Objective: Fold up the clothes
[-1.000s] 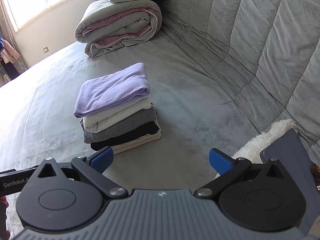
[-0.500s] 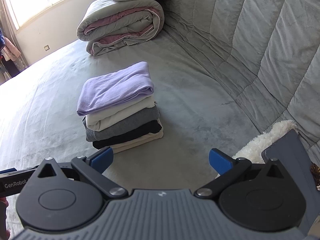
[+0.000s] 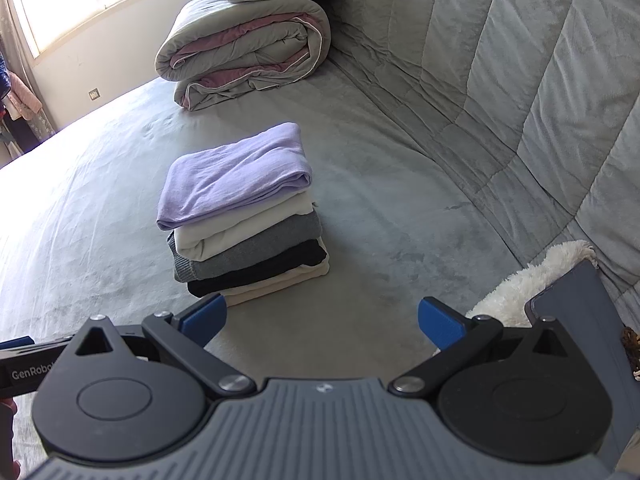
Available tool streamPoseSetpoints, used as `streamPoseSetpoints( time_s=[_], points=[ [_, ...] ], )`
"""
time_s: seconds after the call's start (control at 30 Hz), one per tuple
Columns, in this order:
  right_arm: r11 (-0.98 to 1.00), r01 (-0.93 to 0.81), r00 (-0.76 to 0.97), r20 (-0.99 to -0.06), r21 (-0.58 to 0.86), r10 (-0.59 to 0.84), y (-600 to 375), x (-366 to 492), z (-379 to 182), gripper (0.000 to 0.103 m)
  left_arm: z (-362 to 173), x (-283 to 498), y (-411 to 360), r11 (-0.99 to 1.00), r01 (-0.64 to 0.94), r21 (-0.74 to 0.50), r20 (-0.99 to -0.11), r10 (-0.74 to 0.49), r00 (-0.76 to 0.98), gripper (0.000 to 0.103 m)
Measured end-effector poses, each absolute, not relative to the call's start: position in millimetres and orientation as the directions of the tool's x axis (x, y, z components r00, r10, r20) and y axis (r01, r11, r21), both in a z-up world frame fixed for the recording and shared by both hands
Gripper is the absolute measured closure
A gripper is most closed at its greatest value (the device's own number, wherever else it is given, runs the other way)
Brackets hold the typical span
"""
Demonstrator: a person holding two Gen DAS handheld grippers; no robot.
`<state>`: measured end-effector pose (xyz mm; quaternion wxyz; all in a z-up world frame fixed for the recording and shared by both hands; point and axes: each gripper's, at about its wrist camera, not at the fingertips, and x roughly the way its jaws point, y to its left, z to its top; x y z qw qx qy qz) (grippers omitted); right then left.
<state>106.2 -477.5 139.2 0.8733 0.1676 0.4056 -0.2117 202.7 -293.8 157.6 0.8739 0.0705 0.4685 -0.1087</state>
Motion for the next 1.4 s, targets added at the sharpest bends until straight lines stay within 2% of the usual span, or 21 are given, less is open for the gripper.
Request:
streamPoseSetpoints(
  time_s=[0.8,1.03,1.17,1.4],
  points=[
    [0.862,0.497,0.599,-0.760,0.104,-0.253,-461.1,102.0,145.9,0.000,161.5,196.0,-285.4,0.962,0.272,0.034,-0.815,-0.131,0.564,0.000],
    [0.879,0.466,0.628,-0.737,0.101,-0.249,-443.1,92.5,150.3,0.000,168.7,174.8,-271.4,0.954,0.297,0.039,-0.764,-0.163,0.624,0.000],
    [0.911,0.410,0.674,-0.689,0.050,-0.266,-421.7,77.5,155.2,0.000,175.2,152.5,-255.5,0.952,0.291,0.093,-0.691,-0.149,0.707,0.000],
    [0.902,0.424,0.747,-0.594,0.079,-0.299,-392.8,35.6,159.1,0.000,187.7,110.3,-217.6,0.949,0.286,0.134,-0.586,-0.157,0.795,0.001]
  ],
)
